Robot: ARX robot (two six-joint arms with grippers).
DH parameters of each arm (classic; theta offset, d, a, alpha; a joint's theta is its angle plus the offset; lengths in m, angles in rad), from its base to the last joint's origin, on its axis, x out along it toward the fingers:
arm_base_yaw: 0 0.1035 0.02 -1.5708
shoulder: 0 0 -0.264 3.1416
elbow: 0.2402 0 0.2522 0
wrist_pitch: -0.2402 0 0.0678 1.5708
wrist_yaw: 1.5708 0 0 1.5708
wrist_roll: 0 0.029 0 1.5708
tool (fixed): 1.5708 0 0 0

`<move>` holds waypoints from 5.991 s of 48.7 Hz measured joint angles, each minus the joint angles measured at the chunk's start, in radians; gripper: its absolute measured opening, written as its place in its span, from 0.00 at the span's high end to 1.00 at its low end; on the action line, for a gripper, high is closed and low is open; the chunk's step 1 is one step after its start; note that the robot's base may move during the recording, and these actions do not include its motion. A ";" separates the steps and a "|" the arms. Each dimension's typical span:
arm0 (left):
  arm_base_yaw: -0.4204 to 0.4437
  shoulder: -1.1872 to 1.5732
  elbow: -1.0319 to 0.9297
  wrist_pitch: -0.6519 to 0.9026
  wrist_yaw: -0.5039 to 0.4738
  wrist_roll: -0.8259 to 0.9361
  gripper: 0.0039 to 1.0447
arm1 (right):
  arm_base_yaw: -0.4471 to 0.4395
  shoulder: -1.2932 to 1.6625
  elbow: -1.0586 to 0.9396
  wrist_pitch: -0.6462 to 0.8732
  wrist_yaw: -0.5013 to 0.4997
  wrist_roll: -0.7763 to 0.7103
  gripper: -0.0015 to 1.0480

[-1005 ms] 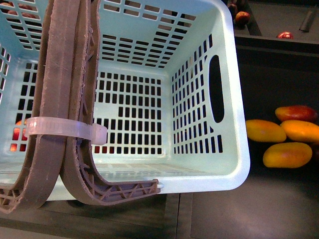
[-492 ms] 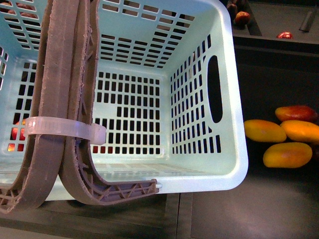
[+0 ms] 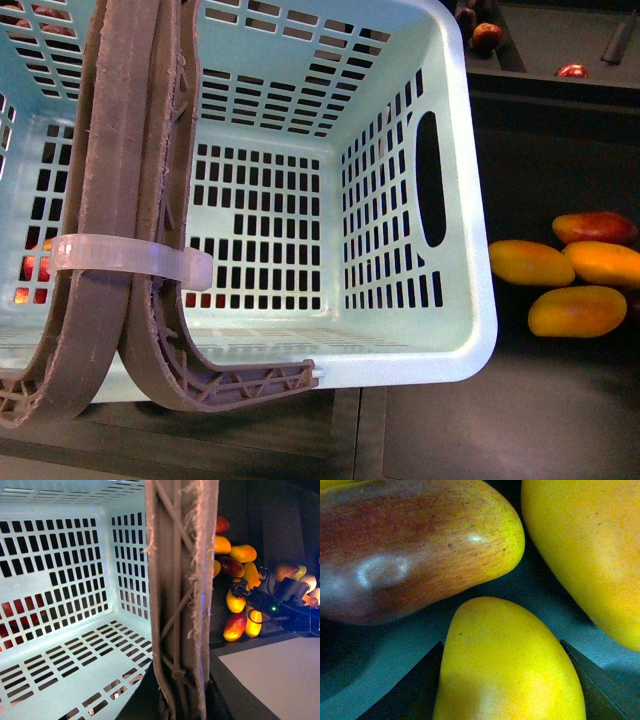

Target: Pick mango and avocado into basket

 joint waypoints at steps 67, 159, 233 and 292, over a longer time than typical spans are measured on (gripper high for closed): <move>0.000 0.000 0.000 0.000 0.000 0.000 0.91 | 0.883 -1.158 -0.129 -0.459 0.031 0.298 0.42; 0.002 0.000 0.000 0.000 -0.002 0.002 0.91 | 0.695 -1.919 -0.903 -0.150 0.405 0.229 0.07; -0.008 0.000 0.000 0.000 0.009 0.003 0.91 | 0.500 -2.266 -1.046 -0.223 0.069 -0.106 0.07; 0.000 -0.003 0.002 0.001 -0.004 -0.002 0.91 | 0.499 -2.269 -1.047 -0.225 0.064 -0.106 0.07</move>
